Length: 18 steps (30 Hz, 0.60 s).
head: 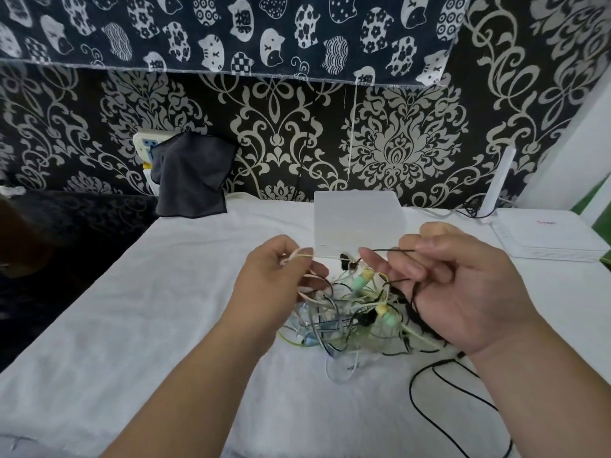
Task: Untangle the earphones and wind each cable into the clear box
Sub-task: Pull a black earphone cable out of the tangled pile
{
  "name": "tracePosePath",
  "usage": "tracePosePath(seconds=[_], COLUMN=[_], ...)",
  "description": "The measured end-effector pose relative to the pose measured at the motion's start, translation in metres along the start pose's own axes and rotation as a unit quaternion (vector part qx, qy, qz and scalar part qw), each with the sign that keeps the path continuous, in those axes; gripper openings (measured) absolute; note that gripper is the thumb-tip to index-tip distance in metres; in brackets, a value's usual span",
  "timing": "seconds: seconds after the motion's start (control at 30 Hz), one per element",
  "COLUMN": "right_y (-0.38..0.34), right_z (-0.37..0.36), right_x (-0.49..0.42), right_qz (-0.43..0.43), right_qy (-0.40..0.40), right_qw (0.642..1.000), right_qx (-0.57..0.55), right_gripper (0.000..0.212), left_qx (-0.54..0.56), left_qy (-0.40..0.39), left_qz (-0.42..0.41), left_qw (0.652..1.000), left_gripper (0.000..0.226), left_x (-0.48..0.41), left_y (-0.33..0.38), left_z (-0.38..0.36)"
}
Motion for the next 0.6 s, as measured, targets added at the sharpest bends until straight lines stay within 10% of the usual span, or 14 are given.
tracePosePath(seconds=[0.33,0.47,0.6], right_y=[0.005,0.0,0.0], right_z=[0.047,0.031,0.013], right_x=[0.004,0.002,0.002], right_qz=[-0.077,-0.057,-0.038], right_qy=[0.198,0.135,0.075], right_qw=[0.93,0.973,0.98], right_qx=[0.3,0.181,0.18], right_gripper=[0.043,0.035,0.034], left_qx=[0.346,0.097,-0.166], left_qy=[0.173,0.218,0.095], left_qz=[0.095,0.073,0.038], left_qw=[0.917,0.968,0.981], left_gripper=[0.017,0.018,0.026], left_x=[-0.001,0.0,-0.004], left_y=[-0.011,-0.005,0.002], left_z=[0.037,0.059,0.04])
Point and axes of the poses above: each hand's wrist, its own x-axis away from the middle knuckle, its own z-axis out of the back of the hand, y = z × x, the point moved 9 cm from there along -x, towards the middle knuckle, and after that the axes turned 15 degrees about x, right-handed, at the moved point
